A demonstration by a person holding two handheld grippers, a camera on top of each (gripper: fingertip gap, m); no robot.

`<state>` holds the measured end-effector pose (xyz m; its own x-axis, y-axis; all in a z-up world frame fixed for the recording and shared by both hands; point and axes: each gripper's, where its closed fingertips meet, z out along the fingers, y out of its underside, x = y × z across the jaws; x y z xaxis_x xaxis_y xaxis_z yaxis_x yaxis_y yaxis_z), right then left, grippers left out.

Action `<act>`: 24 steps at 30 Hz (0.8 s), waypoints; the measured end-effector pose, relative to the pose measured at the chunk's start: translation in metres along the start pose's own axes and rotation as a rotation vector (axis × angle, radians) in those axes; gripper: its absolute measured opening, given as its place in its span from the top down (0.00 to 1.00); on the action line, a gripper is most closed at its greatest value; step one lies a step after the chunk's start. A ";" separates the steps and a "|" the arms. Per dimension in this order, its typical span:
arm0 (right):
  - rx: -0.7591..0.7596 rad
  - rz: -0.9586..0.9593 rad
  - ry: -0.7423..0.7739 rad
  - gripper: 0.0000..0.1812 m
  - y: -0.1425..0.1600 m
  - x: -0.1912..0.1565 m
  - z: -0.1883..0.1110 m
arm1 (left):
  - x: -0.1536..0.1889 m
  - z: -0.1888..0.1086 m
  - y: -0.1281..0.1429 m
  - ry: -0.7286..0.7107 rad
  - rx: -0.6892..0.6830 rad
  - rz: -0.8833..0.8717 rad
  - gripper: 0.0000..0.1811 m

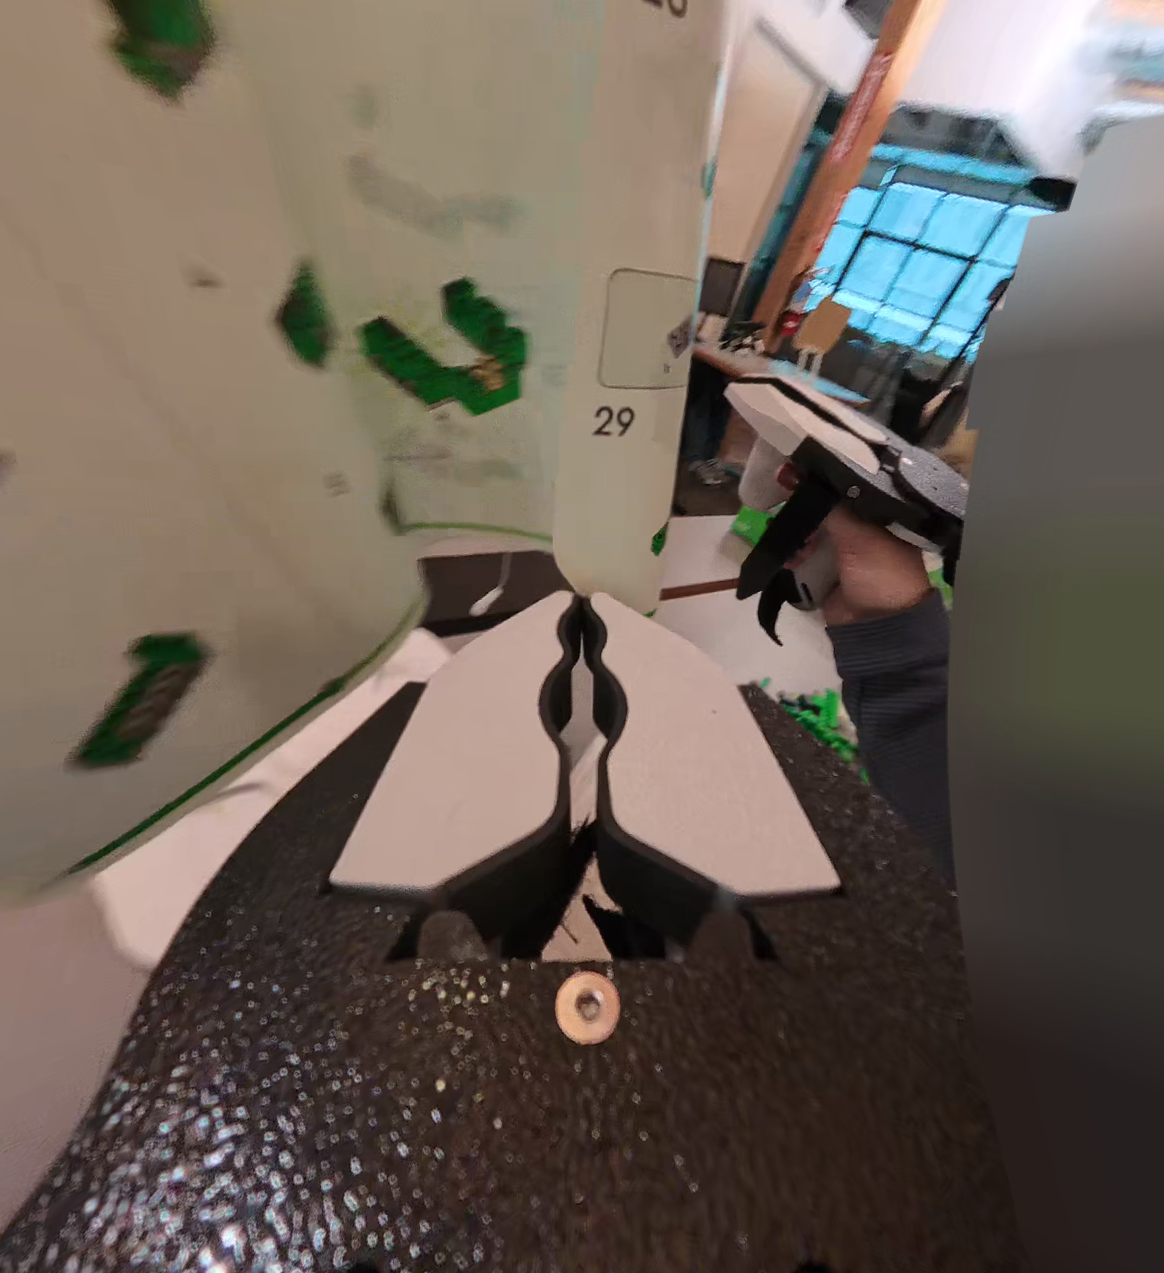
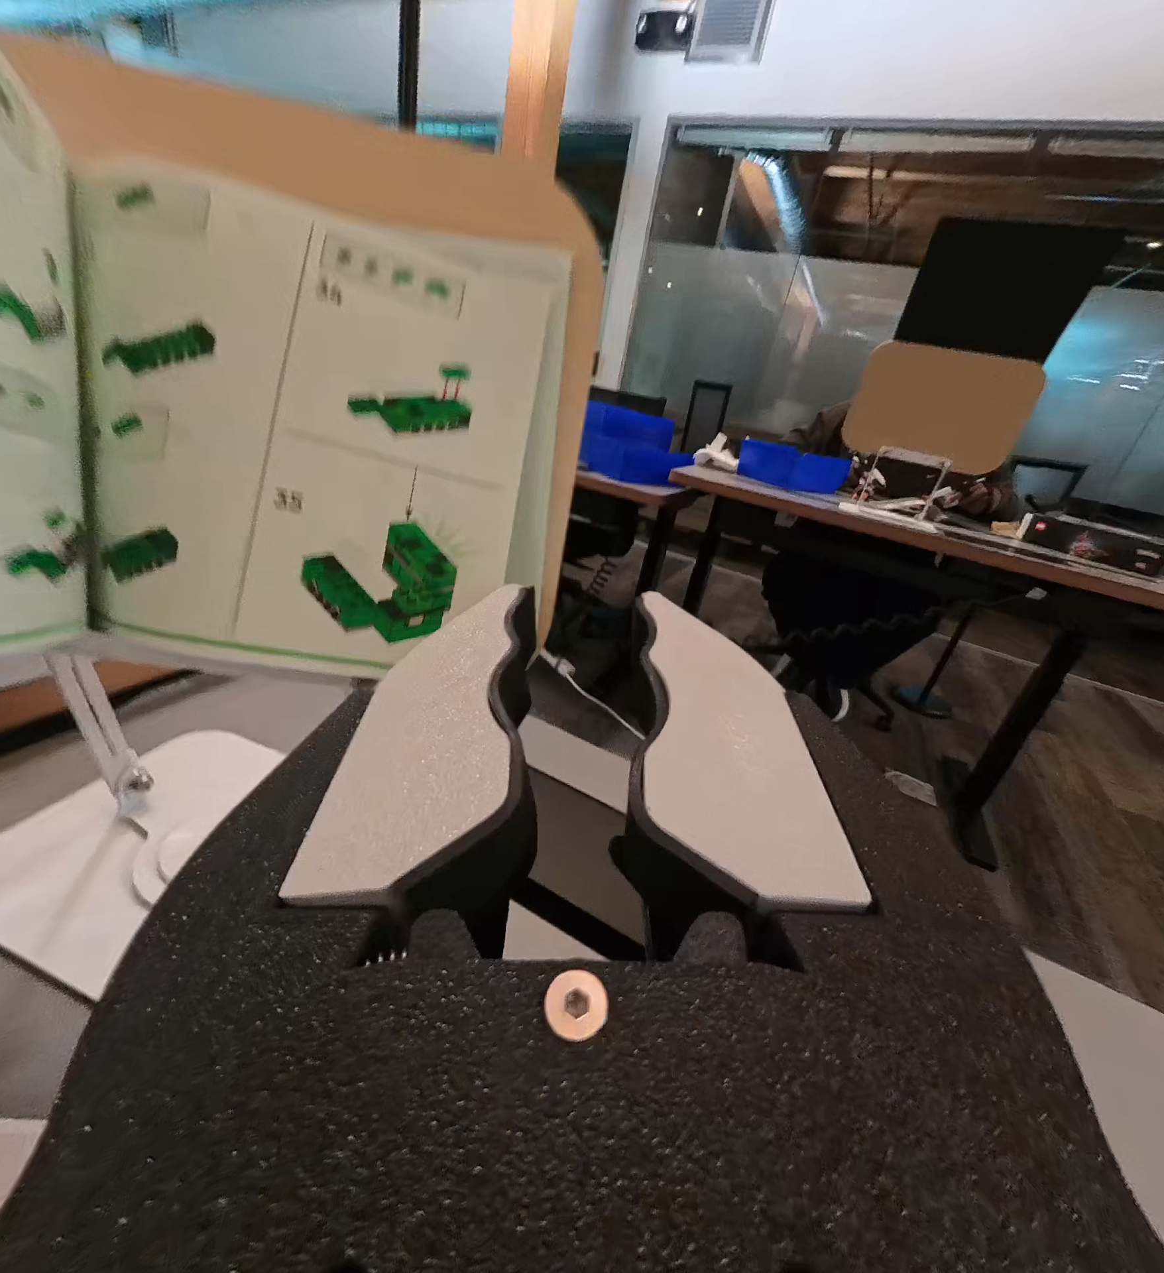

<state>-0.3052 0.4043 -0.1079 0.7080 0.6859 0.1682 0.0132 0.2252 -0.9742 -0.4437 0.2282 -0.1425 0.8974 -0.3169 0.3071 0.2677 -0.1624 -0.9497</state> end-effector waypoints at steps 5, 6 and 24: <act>0.177 0.096 -0.011 0.83 -0.059 0.017 -0.048 | 0.040 0.055 0.003 0.096 -0.002 -0.011 1.00; 0.200 0.093 -0.016 0.84 -0.068 0.018 -0.056 | 0.045 0.065 0.005 0.107 -0.015 -0.017 1.00; -0.128 -0.061 -0.349 0.79 0.010 0.011 -0.216 | 0.143 0.050 0.099 -0.067 0.075 0.204 0.55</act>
<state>-0.1454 0.2646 -0.1481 0.4197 0.8736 0.2462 0.1522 0.1997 -0.9680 -0.2713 0.2140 -0.1952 0.9563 -0.2726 0.1056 0.1011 -0.0306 -0.9944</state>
